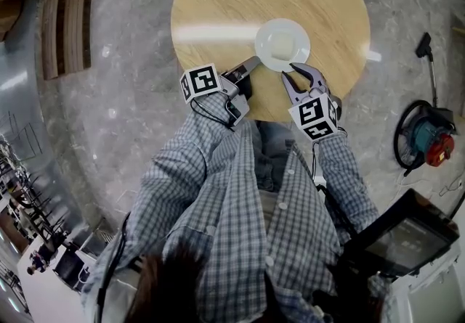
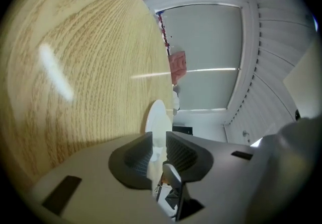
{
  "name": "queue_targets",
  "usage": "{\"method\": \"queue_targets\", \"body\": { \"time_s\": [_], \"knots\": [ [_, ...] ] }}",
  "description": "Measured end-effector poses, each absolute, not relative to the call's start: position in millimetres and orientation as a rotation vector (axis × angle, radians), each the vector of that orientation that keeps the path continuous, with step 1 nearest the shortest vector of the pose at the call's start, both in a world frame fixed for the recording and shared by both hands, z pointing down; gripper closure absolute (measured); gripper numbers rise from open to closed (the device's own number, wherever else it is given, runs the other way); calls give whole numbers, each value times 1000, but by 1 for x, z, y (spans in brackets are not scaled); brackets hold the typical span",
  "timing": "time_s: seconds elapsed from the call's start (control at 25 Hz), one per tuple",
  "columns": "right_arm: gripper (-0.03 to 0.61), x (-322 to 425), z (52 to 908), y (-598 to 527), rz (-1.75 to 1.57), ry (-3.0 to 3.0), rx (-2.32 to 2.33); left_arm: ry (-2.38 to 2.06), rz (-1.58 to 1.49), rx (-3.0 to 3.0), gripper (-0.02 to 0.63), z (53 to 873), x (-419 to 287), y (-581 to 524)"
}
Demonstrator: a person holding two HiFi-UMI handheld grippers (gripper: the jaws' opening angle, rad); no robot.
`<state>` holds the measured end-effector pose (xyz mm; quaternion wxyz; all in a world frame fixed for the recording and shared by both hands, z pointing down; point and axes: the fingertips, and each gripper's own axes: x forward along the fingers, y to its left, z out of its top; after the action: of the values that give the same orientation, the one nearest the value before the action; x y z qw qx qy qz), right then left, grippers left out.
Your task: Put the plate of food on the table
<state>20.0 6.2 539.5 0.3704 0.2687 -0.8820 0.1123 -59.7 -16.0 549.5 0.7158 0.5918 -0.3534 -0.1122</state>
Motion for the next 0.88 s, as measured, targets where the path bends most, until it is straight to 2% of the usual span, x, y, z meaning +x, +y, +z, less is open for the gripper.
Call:
{"method": "queue_targets", "body": {
  "time_s": [0.04, 0.12, 0.2, 0.48, 0.88],
  "knots": [
    [486, 23, 536, 4, 315, -2271, 728, -793, -246, 1319, 539, 548, -61, -16],
    [572, 32, 530, -3, 380, -2287, 816, -804, -272, 1328, 583, 544, -62, -17],
    [572, 40, 524, -8, 444, -2300, 886, -807, -308, 1347, 605, 538, -63, -19],
    [572, 55, 494, -9, 485, -2342, 1070, -865, -291, 1519, 606, 504, -67, -19],
    [572, 57, 452, -9, 434, -2410, 1175, -916, -119, 1837, 606, 449, -66, -22]
  ]
}}
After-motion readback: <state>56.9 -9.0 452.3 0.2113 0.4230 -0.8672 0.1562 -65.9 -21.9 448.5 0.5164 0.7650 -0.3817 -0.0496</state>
